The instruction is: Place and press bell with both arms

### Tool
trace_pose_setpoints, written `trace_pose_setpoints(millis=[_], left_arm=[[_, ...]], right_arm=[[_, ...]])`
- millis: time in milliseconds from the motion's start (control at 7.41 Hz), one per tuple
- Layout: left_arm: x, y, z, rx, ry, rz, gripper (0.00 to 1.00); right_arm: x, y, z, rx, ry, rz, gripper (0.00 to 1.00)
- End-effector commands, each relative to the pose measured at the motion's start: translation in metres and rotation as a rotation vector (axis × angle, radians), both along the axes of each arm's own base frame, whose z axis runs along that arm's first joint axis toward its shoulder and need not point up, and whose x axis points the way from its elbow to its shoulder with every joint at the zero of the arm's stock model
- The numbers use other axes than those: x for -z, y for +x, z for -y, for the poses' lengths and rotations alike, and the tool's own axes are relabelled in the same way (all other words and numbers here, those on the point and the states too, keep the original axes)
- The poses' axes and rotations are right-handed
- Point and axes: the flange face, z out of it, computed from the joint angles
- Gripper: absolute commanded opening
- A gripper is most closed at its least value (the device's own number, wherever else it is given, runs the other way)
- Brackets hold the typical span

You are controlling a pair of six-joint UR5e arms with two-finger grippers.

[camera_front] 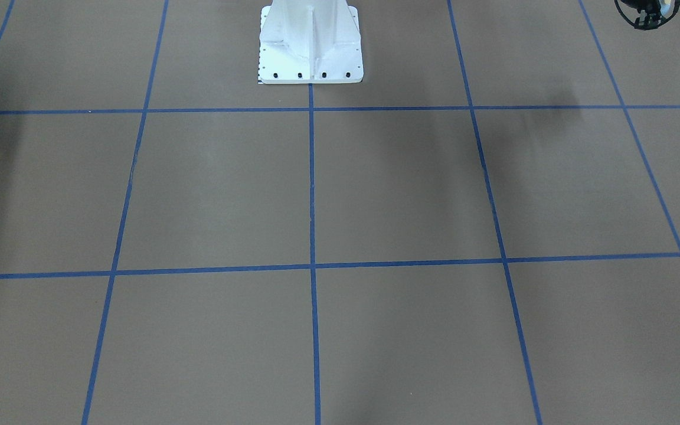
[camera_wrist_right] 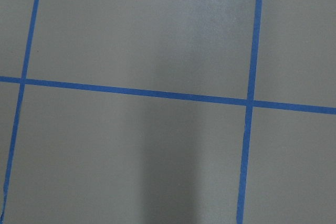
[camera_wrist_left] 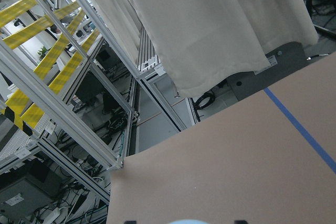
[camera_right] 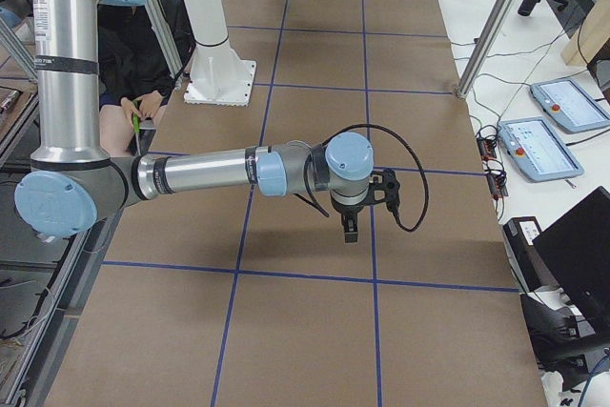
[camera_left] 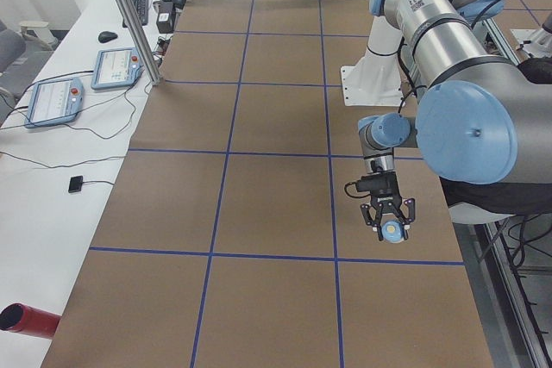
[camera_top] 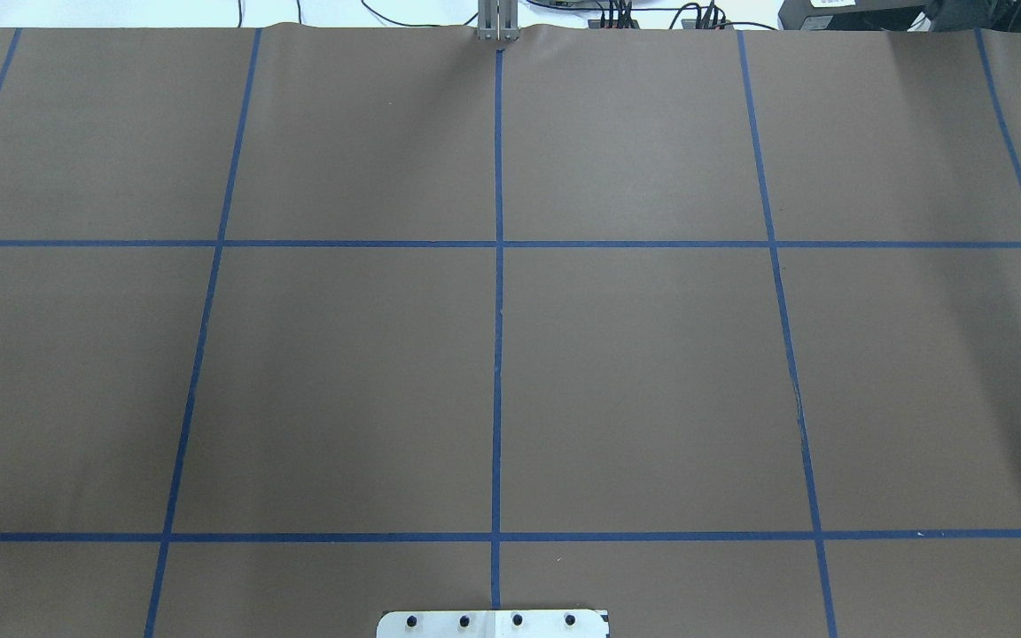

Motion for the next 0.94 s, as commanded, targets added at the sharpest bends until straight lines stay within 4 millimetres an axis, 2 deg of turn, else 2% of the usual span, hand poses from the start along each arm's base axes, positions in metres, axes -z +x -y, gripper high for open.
trace_pose_setpoints(millis=[0, 135, 270, 405, 540, 810], left_arm=[[0.054, 0.058, 0.084, -0.001, 0.079, -0.147, 0.0], [0.099, 0.087, 0.163, -0.006, 0.118, -0.124, 0.0], [0.129, 0.113, 0.211, -0.048, 0.168, -0.116, 0.0], [0.127, 0.111, 0.223, -0.099, 0.163, -0.11, 0.0], [0.135, 0.096, 0.245, -0.163, 0.194, -0.103, 0.0], [0.168, 0.085, 0.308, -0.276, 0.277, -0.068, 0.0]], right_arm=[[-0.002, -0.001, 0.002, 0.002, -0.006, 0.0, 1.0], [-0.003, -0.002, 0.008, 0.003, -0.007, -0.001, 1.0], [-0.006, -0.002, 0.01, 0.003, -0.015, 0.001, 1.0], [-0.007, -0.002, 0.01, -0.004, -0.026, 0.003, 1.0], [-0.006, -0.004, 0.009, -0.002, -0.029, 0.023, 1.0], [-0.007, -0.004, 0.008, -0.001, -0.034, 0.029, 1.0]])
